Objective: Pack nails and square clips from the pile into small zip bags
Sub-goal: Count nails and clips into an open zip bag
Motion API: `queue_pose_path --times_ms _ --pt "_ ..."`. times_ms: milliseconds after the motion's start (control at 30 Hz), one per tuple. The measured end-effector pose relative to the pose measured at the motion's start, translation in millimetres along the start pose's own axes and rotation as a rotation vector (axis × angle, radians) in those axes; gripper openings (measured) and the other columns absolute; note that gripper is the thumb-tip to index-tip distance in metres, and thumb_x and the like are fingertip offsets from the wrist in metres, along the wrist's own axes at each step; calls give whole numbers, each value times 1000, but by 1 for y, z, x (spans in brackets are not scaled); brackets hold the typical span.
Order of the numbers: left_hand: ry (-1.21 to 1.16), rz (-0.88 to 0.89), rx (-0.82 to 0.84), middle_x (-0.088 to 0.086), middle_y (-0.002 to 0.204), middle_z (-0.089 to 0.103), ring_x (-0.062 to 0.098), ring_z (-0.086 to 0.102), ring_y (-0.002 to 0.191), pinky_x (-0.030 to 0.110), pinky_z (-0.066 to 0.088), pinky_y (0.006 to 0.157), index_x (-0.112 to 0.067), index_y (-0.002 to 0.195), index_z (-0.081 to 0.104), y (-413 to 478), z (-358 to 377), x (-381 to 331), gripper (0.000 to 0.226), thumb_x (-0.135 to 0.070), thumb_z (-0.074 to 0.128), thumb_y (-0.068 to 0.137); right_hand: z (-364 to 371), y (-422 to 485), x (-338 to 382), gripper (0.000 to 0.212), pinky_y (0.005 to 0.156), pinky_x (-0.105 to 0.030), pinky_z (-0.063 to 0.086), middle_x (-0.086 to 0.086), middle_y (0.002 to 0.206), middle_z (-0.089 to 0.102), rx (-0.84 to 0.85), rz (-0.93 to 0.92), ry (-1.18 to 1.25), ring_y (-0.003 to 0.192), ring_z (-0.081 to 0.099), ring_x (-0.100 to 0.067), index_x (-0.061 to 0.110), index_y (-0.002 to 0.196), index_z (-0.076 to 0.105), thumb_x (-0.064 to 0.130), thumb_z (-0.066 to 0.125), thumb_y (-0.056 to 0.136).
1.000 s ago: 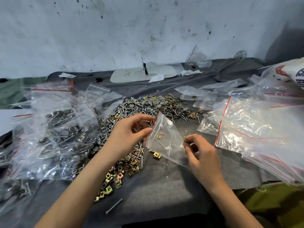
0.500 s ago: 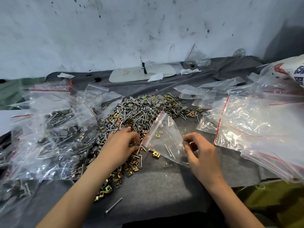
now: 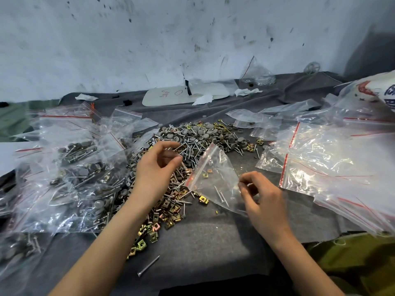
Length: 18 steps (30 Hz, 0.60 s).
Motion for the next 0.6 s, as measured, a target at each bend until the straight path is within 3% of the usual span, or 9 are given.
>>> queue_pose_path --times_ms 133,267,400,467,533,600 --pt "-256 -89 94 5 87 72 11 71 77 14 52 68 -18 109 61 -1 13 -8 34 6 63 85 0 0 1 17 59 -21 50 7 82 60 6 -1 4 70 59 -9 15 88 60 0 67 84" --pt "-232 -132 174 -2 84 75 8 71 81 16 53 68 -21 111 62 -4 21 -8 35 2 65 84 -1 1 1 17 58 -22 52 8 82 60 4 -5 -3 72 59 -7 16 89 60 1 67 84" --pt "-167 -126 234 -10 84 75 -2 68 86 21 47 85 -23 117 59 -8 24 -8 28 -15 60 91 0 0 0 17 62 -16 49 7 83 60 10 0 6 73 59 -5 15 89 61 0 66 84" --pt "-107 -103 267 -15 86 74 -7 66 83 13 47 76 -25 118 57 -12 24 -10 26 -25 58 92 0 0 1 18 64 -12 46 5 81 60 -6 -11 12 71 59 -6 14 88 61 -2 67 83" --pt "-74 -99 318 -12 88 74 -4 67 81 11 50 73 -27 117 53 -15 24 -9 30 -26 62 89 -2 1 1 19 64 -5 41 3 79 61 -40 -31 2 67 58 -8 12 86 61 -5 68 81" --pt "-36 -85 368 -6 91 73 4 69 84 21 54 80 -34 121 49 -19 24 -8 42 -21 67 86 -3 1 1 19 66 -2 38 2 78 61 -66 -43 -6 66 57 -8 11 86 61 -6 68 80"
Point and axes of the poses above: each hand's wrist, its own y-axis towards the middle knuckle, its own z-axis out of the palm, x = y × z, the point moved 4 cm from there along y, towards the middle knuckle
